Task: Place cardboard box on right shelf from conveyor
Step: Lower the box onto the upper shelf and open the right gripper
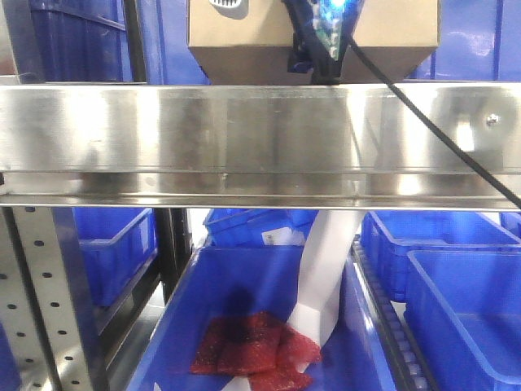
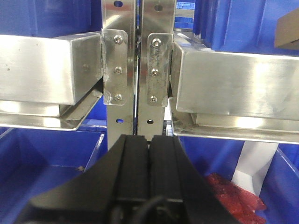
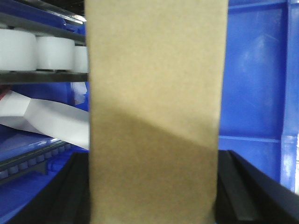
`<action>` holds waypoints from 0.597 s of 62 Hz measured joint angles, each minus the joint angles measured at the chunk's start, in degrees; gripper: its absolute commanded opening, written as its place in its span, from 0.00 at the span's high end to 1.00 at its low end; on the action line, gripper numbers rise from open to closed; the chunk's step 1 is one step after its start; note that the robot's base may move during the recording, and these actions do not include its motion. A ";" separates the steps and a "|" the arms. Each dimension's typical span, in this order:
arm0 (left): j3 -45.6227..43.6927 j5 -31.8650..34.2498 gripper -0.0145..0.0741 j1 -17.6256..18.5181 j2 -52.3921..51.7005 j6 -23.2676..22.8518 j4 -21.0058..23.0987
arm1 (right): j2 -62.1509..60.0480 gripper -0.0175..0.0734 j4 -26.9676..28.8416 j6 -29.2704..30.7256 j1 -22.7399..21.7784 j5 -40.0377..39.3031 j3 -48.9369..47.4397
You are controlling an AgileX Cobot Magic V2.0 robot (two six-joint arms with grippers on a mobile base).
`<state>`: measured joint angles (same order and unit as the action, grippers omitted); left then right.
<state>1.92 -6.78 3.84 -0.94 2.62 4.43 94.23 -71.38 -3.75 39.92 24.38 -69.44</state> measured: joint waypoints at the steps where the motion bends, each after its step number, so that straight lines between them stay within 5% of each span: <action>1: 0.00 0.00 0.97 0.00 0.00 0.00 0.00 | 0.00 0.54 0.00 0.00 0.00 0.00 0.00; 11: 0.00 0.00 0.97 0.00 0.00 0.00 0.00 | 0.00 0.13 0.00 0.00 0.09 0.00 0.00; 37: 0.00 0.00 0.97 0.00 0.00 0.00 0.00 | -2.03 0.15 0.43 0.17 0.90 0.12 1.70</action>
<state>1.92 -6.78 3.84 -0.94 2.62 4.43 92.20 -70.95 -3.58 40.82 24.49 -67.74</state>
